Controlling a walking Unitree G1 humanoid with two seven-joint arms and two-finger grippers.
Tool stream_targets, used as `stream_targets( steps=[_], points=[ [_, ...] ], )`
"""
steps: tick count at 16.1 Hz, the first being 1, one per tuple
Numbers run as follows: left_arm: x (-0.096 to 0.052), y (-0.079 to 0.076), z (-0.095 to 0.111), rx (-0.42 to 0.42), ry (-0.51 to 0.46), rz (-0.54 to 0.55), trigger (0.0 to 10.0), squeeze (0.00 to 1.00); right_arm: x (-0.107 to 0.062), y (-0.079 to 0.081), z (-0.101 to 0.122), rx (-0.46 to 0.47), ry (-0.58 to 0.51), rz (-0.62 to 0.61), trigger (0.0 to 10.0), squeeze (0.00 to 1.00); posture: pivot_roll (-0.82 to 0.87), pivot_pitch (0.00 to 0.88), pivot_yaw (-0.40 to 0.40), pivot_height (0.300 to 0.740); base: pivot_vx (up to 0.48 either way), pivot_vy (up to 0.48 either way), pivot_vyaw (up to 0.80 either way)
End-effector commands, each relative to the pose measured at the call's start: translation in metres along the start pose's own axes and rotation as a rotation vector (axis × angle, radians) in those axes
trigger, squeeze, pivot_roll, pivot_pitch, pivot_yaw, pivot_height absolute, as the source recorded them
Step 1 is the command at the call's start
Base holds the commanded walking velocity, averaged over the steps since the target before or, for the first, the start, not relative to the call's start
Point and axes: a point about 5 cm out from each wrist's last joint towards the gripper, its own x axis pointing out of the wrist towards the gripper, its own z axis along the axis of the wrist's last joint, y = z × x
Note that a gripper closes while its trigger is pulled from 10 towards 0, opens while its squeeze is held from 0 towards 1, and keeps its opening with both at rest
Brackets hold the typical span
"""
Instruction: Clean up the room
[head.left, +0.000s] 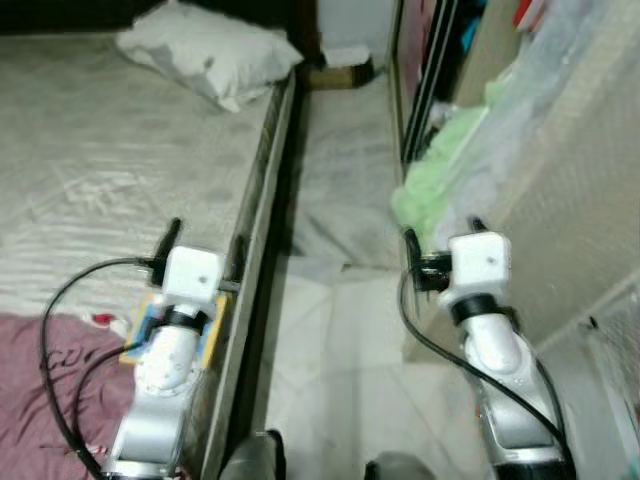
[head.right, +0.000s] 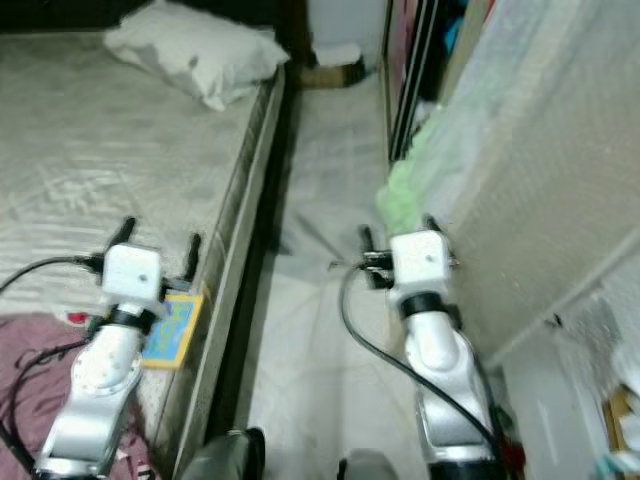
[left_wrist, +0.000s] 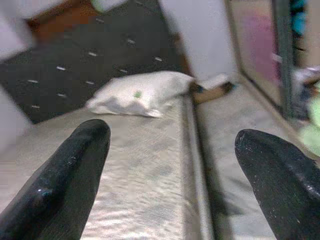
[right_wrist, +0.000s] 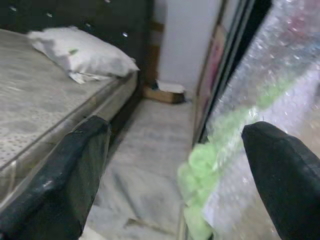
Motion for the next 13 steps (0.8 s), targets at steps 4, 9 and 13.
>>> stream_targets(
  steps=[4, 9, 13],
  points=[
    [-0.0027, -0.0038, 0.0, 0.001, 0.0, -0.001, 10.0, 0.0, 0.0002, -0.005, 0.0015, -0.01, -0.011, -0.005, 10.0, 0.0, -0.09, 0.153, 0.023, 0.74, 0.0, 0.0, 0.8],
    [-0.003, -0.0037, -0.0009, -0.007, 0.008, 0.007, 10.0, 0.0, -0.0002, -0.0046, 0.0023, -0.007, -0.017, 0.0, 10.0, 0.0, -0.09, 0.155, 0.029, 0.74, 0.0, 0.0, 0.8],
    [-0.002, -0.0044, -0.0003, 0.004, -0.002, 0.0, 10.0, 0.0, 0.0006, -0.0036, 0.0033, -0.005, -0.024, 0.007, 10.0, 0.0, -0.09, 0.152, 0.028, 0.74, 0.0, 0.0, 0.8]
  ],
)
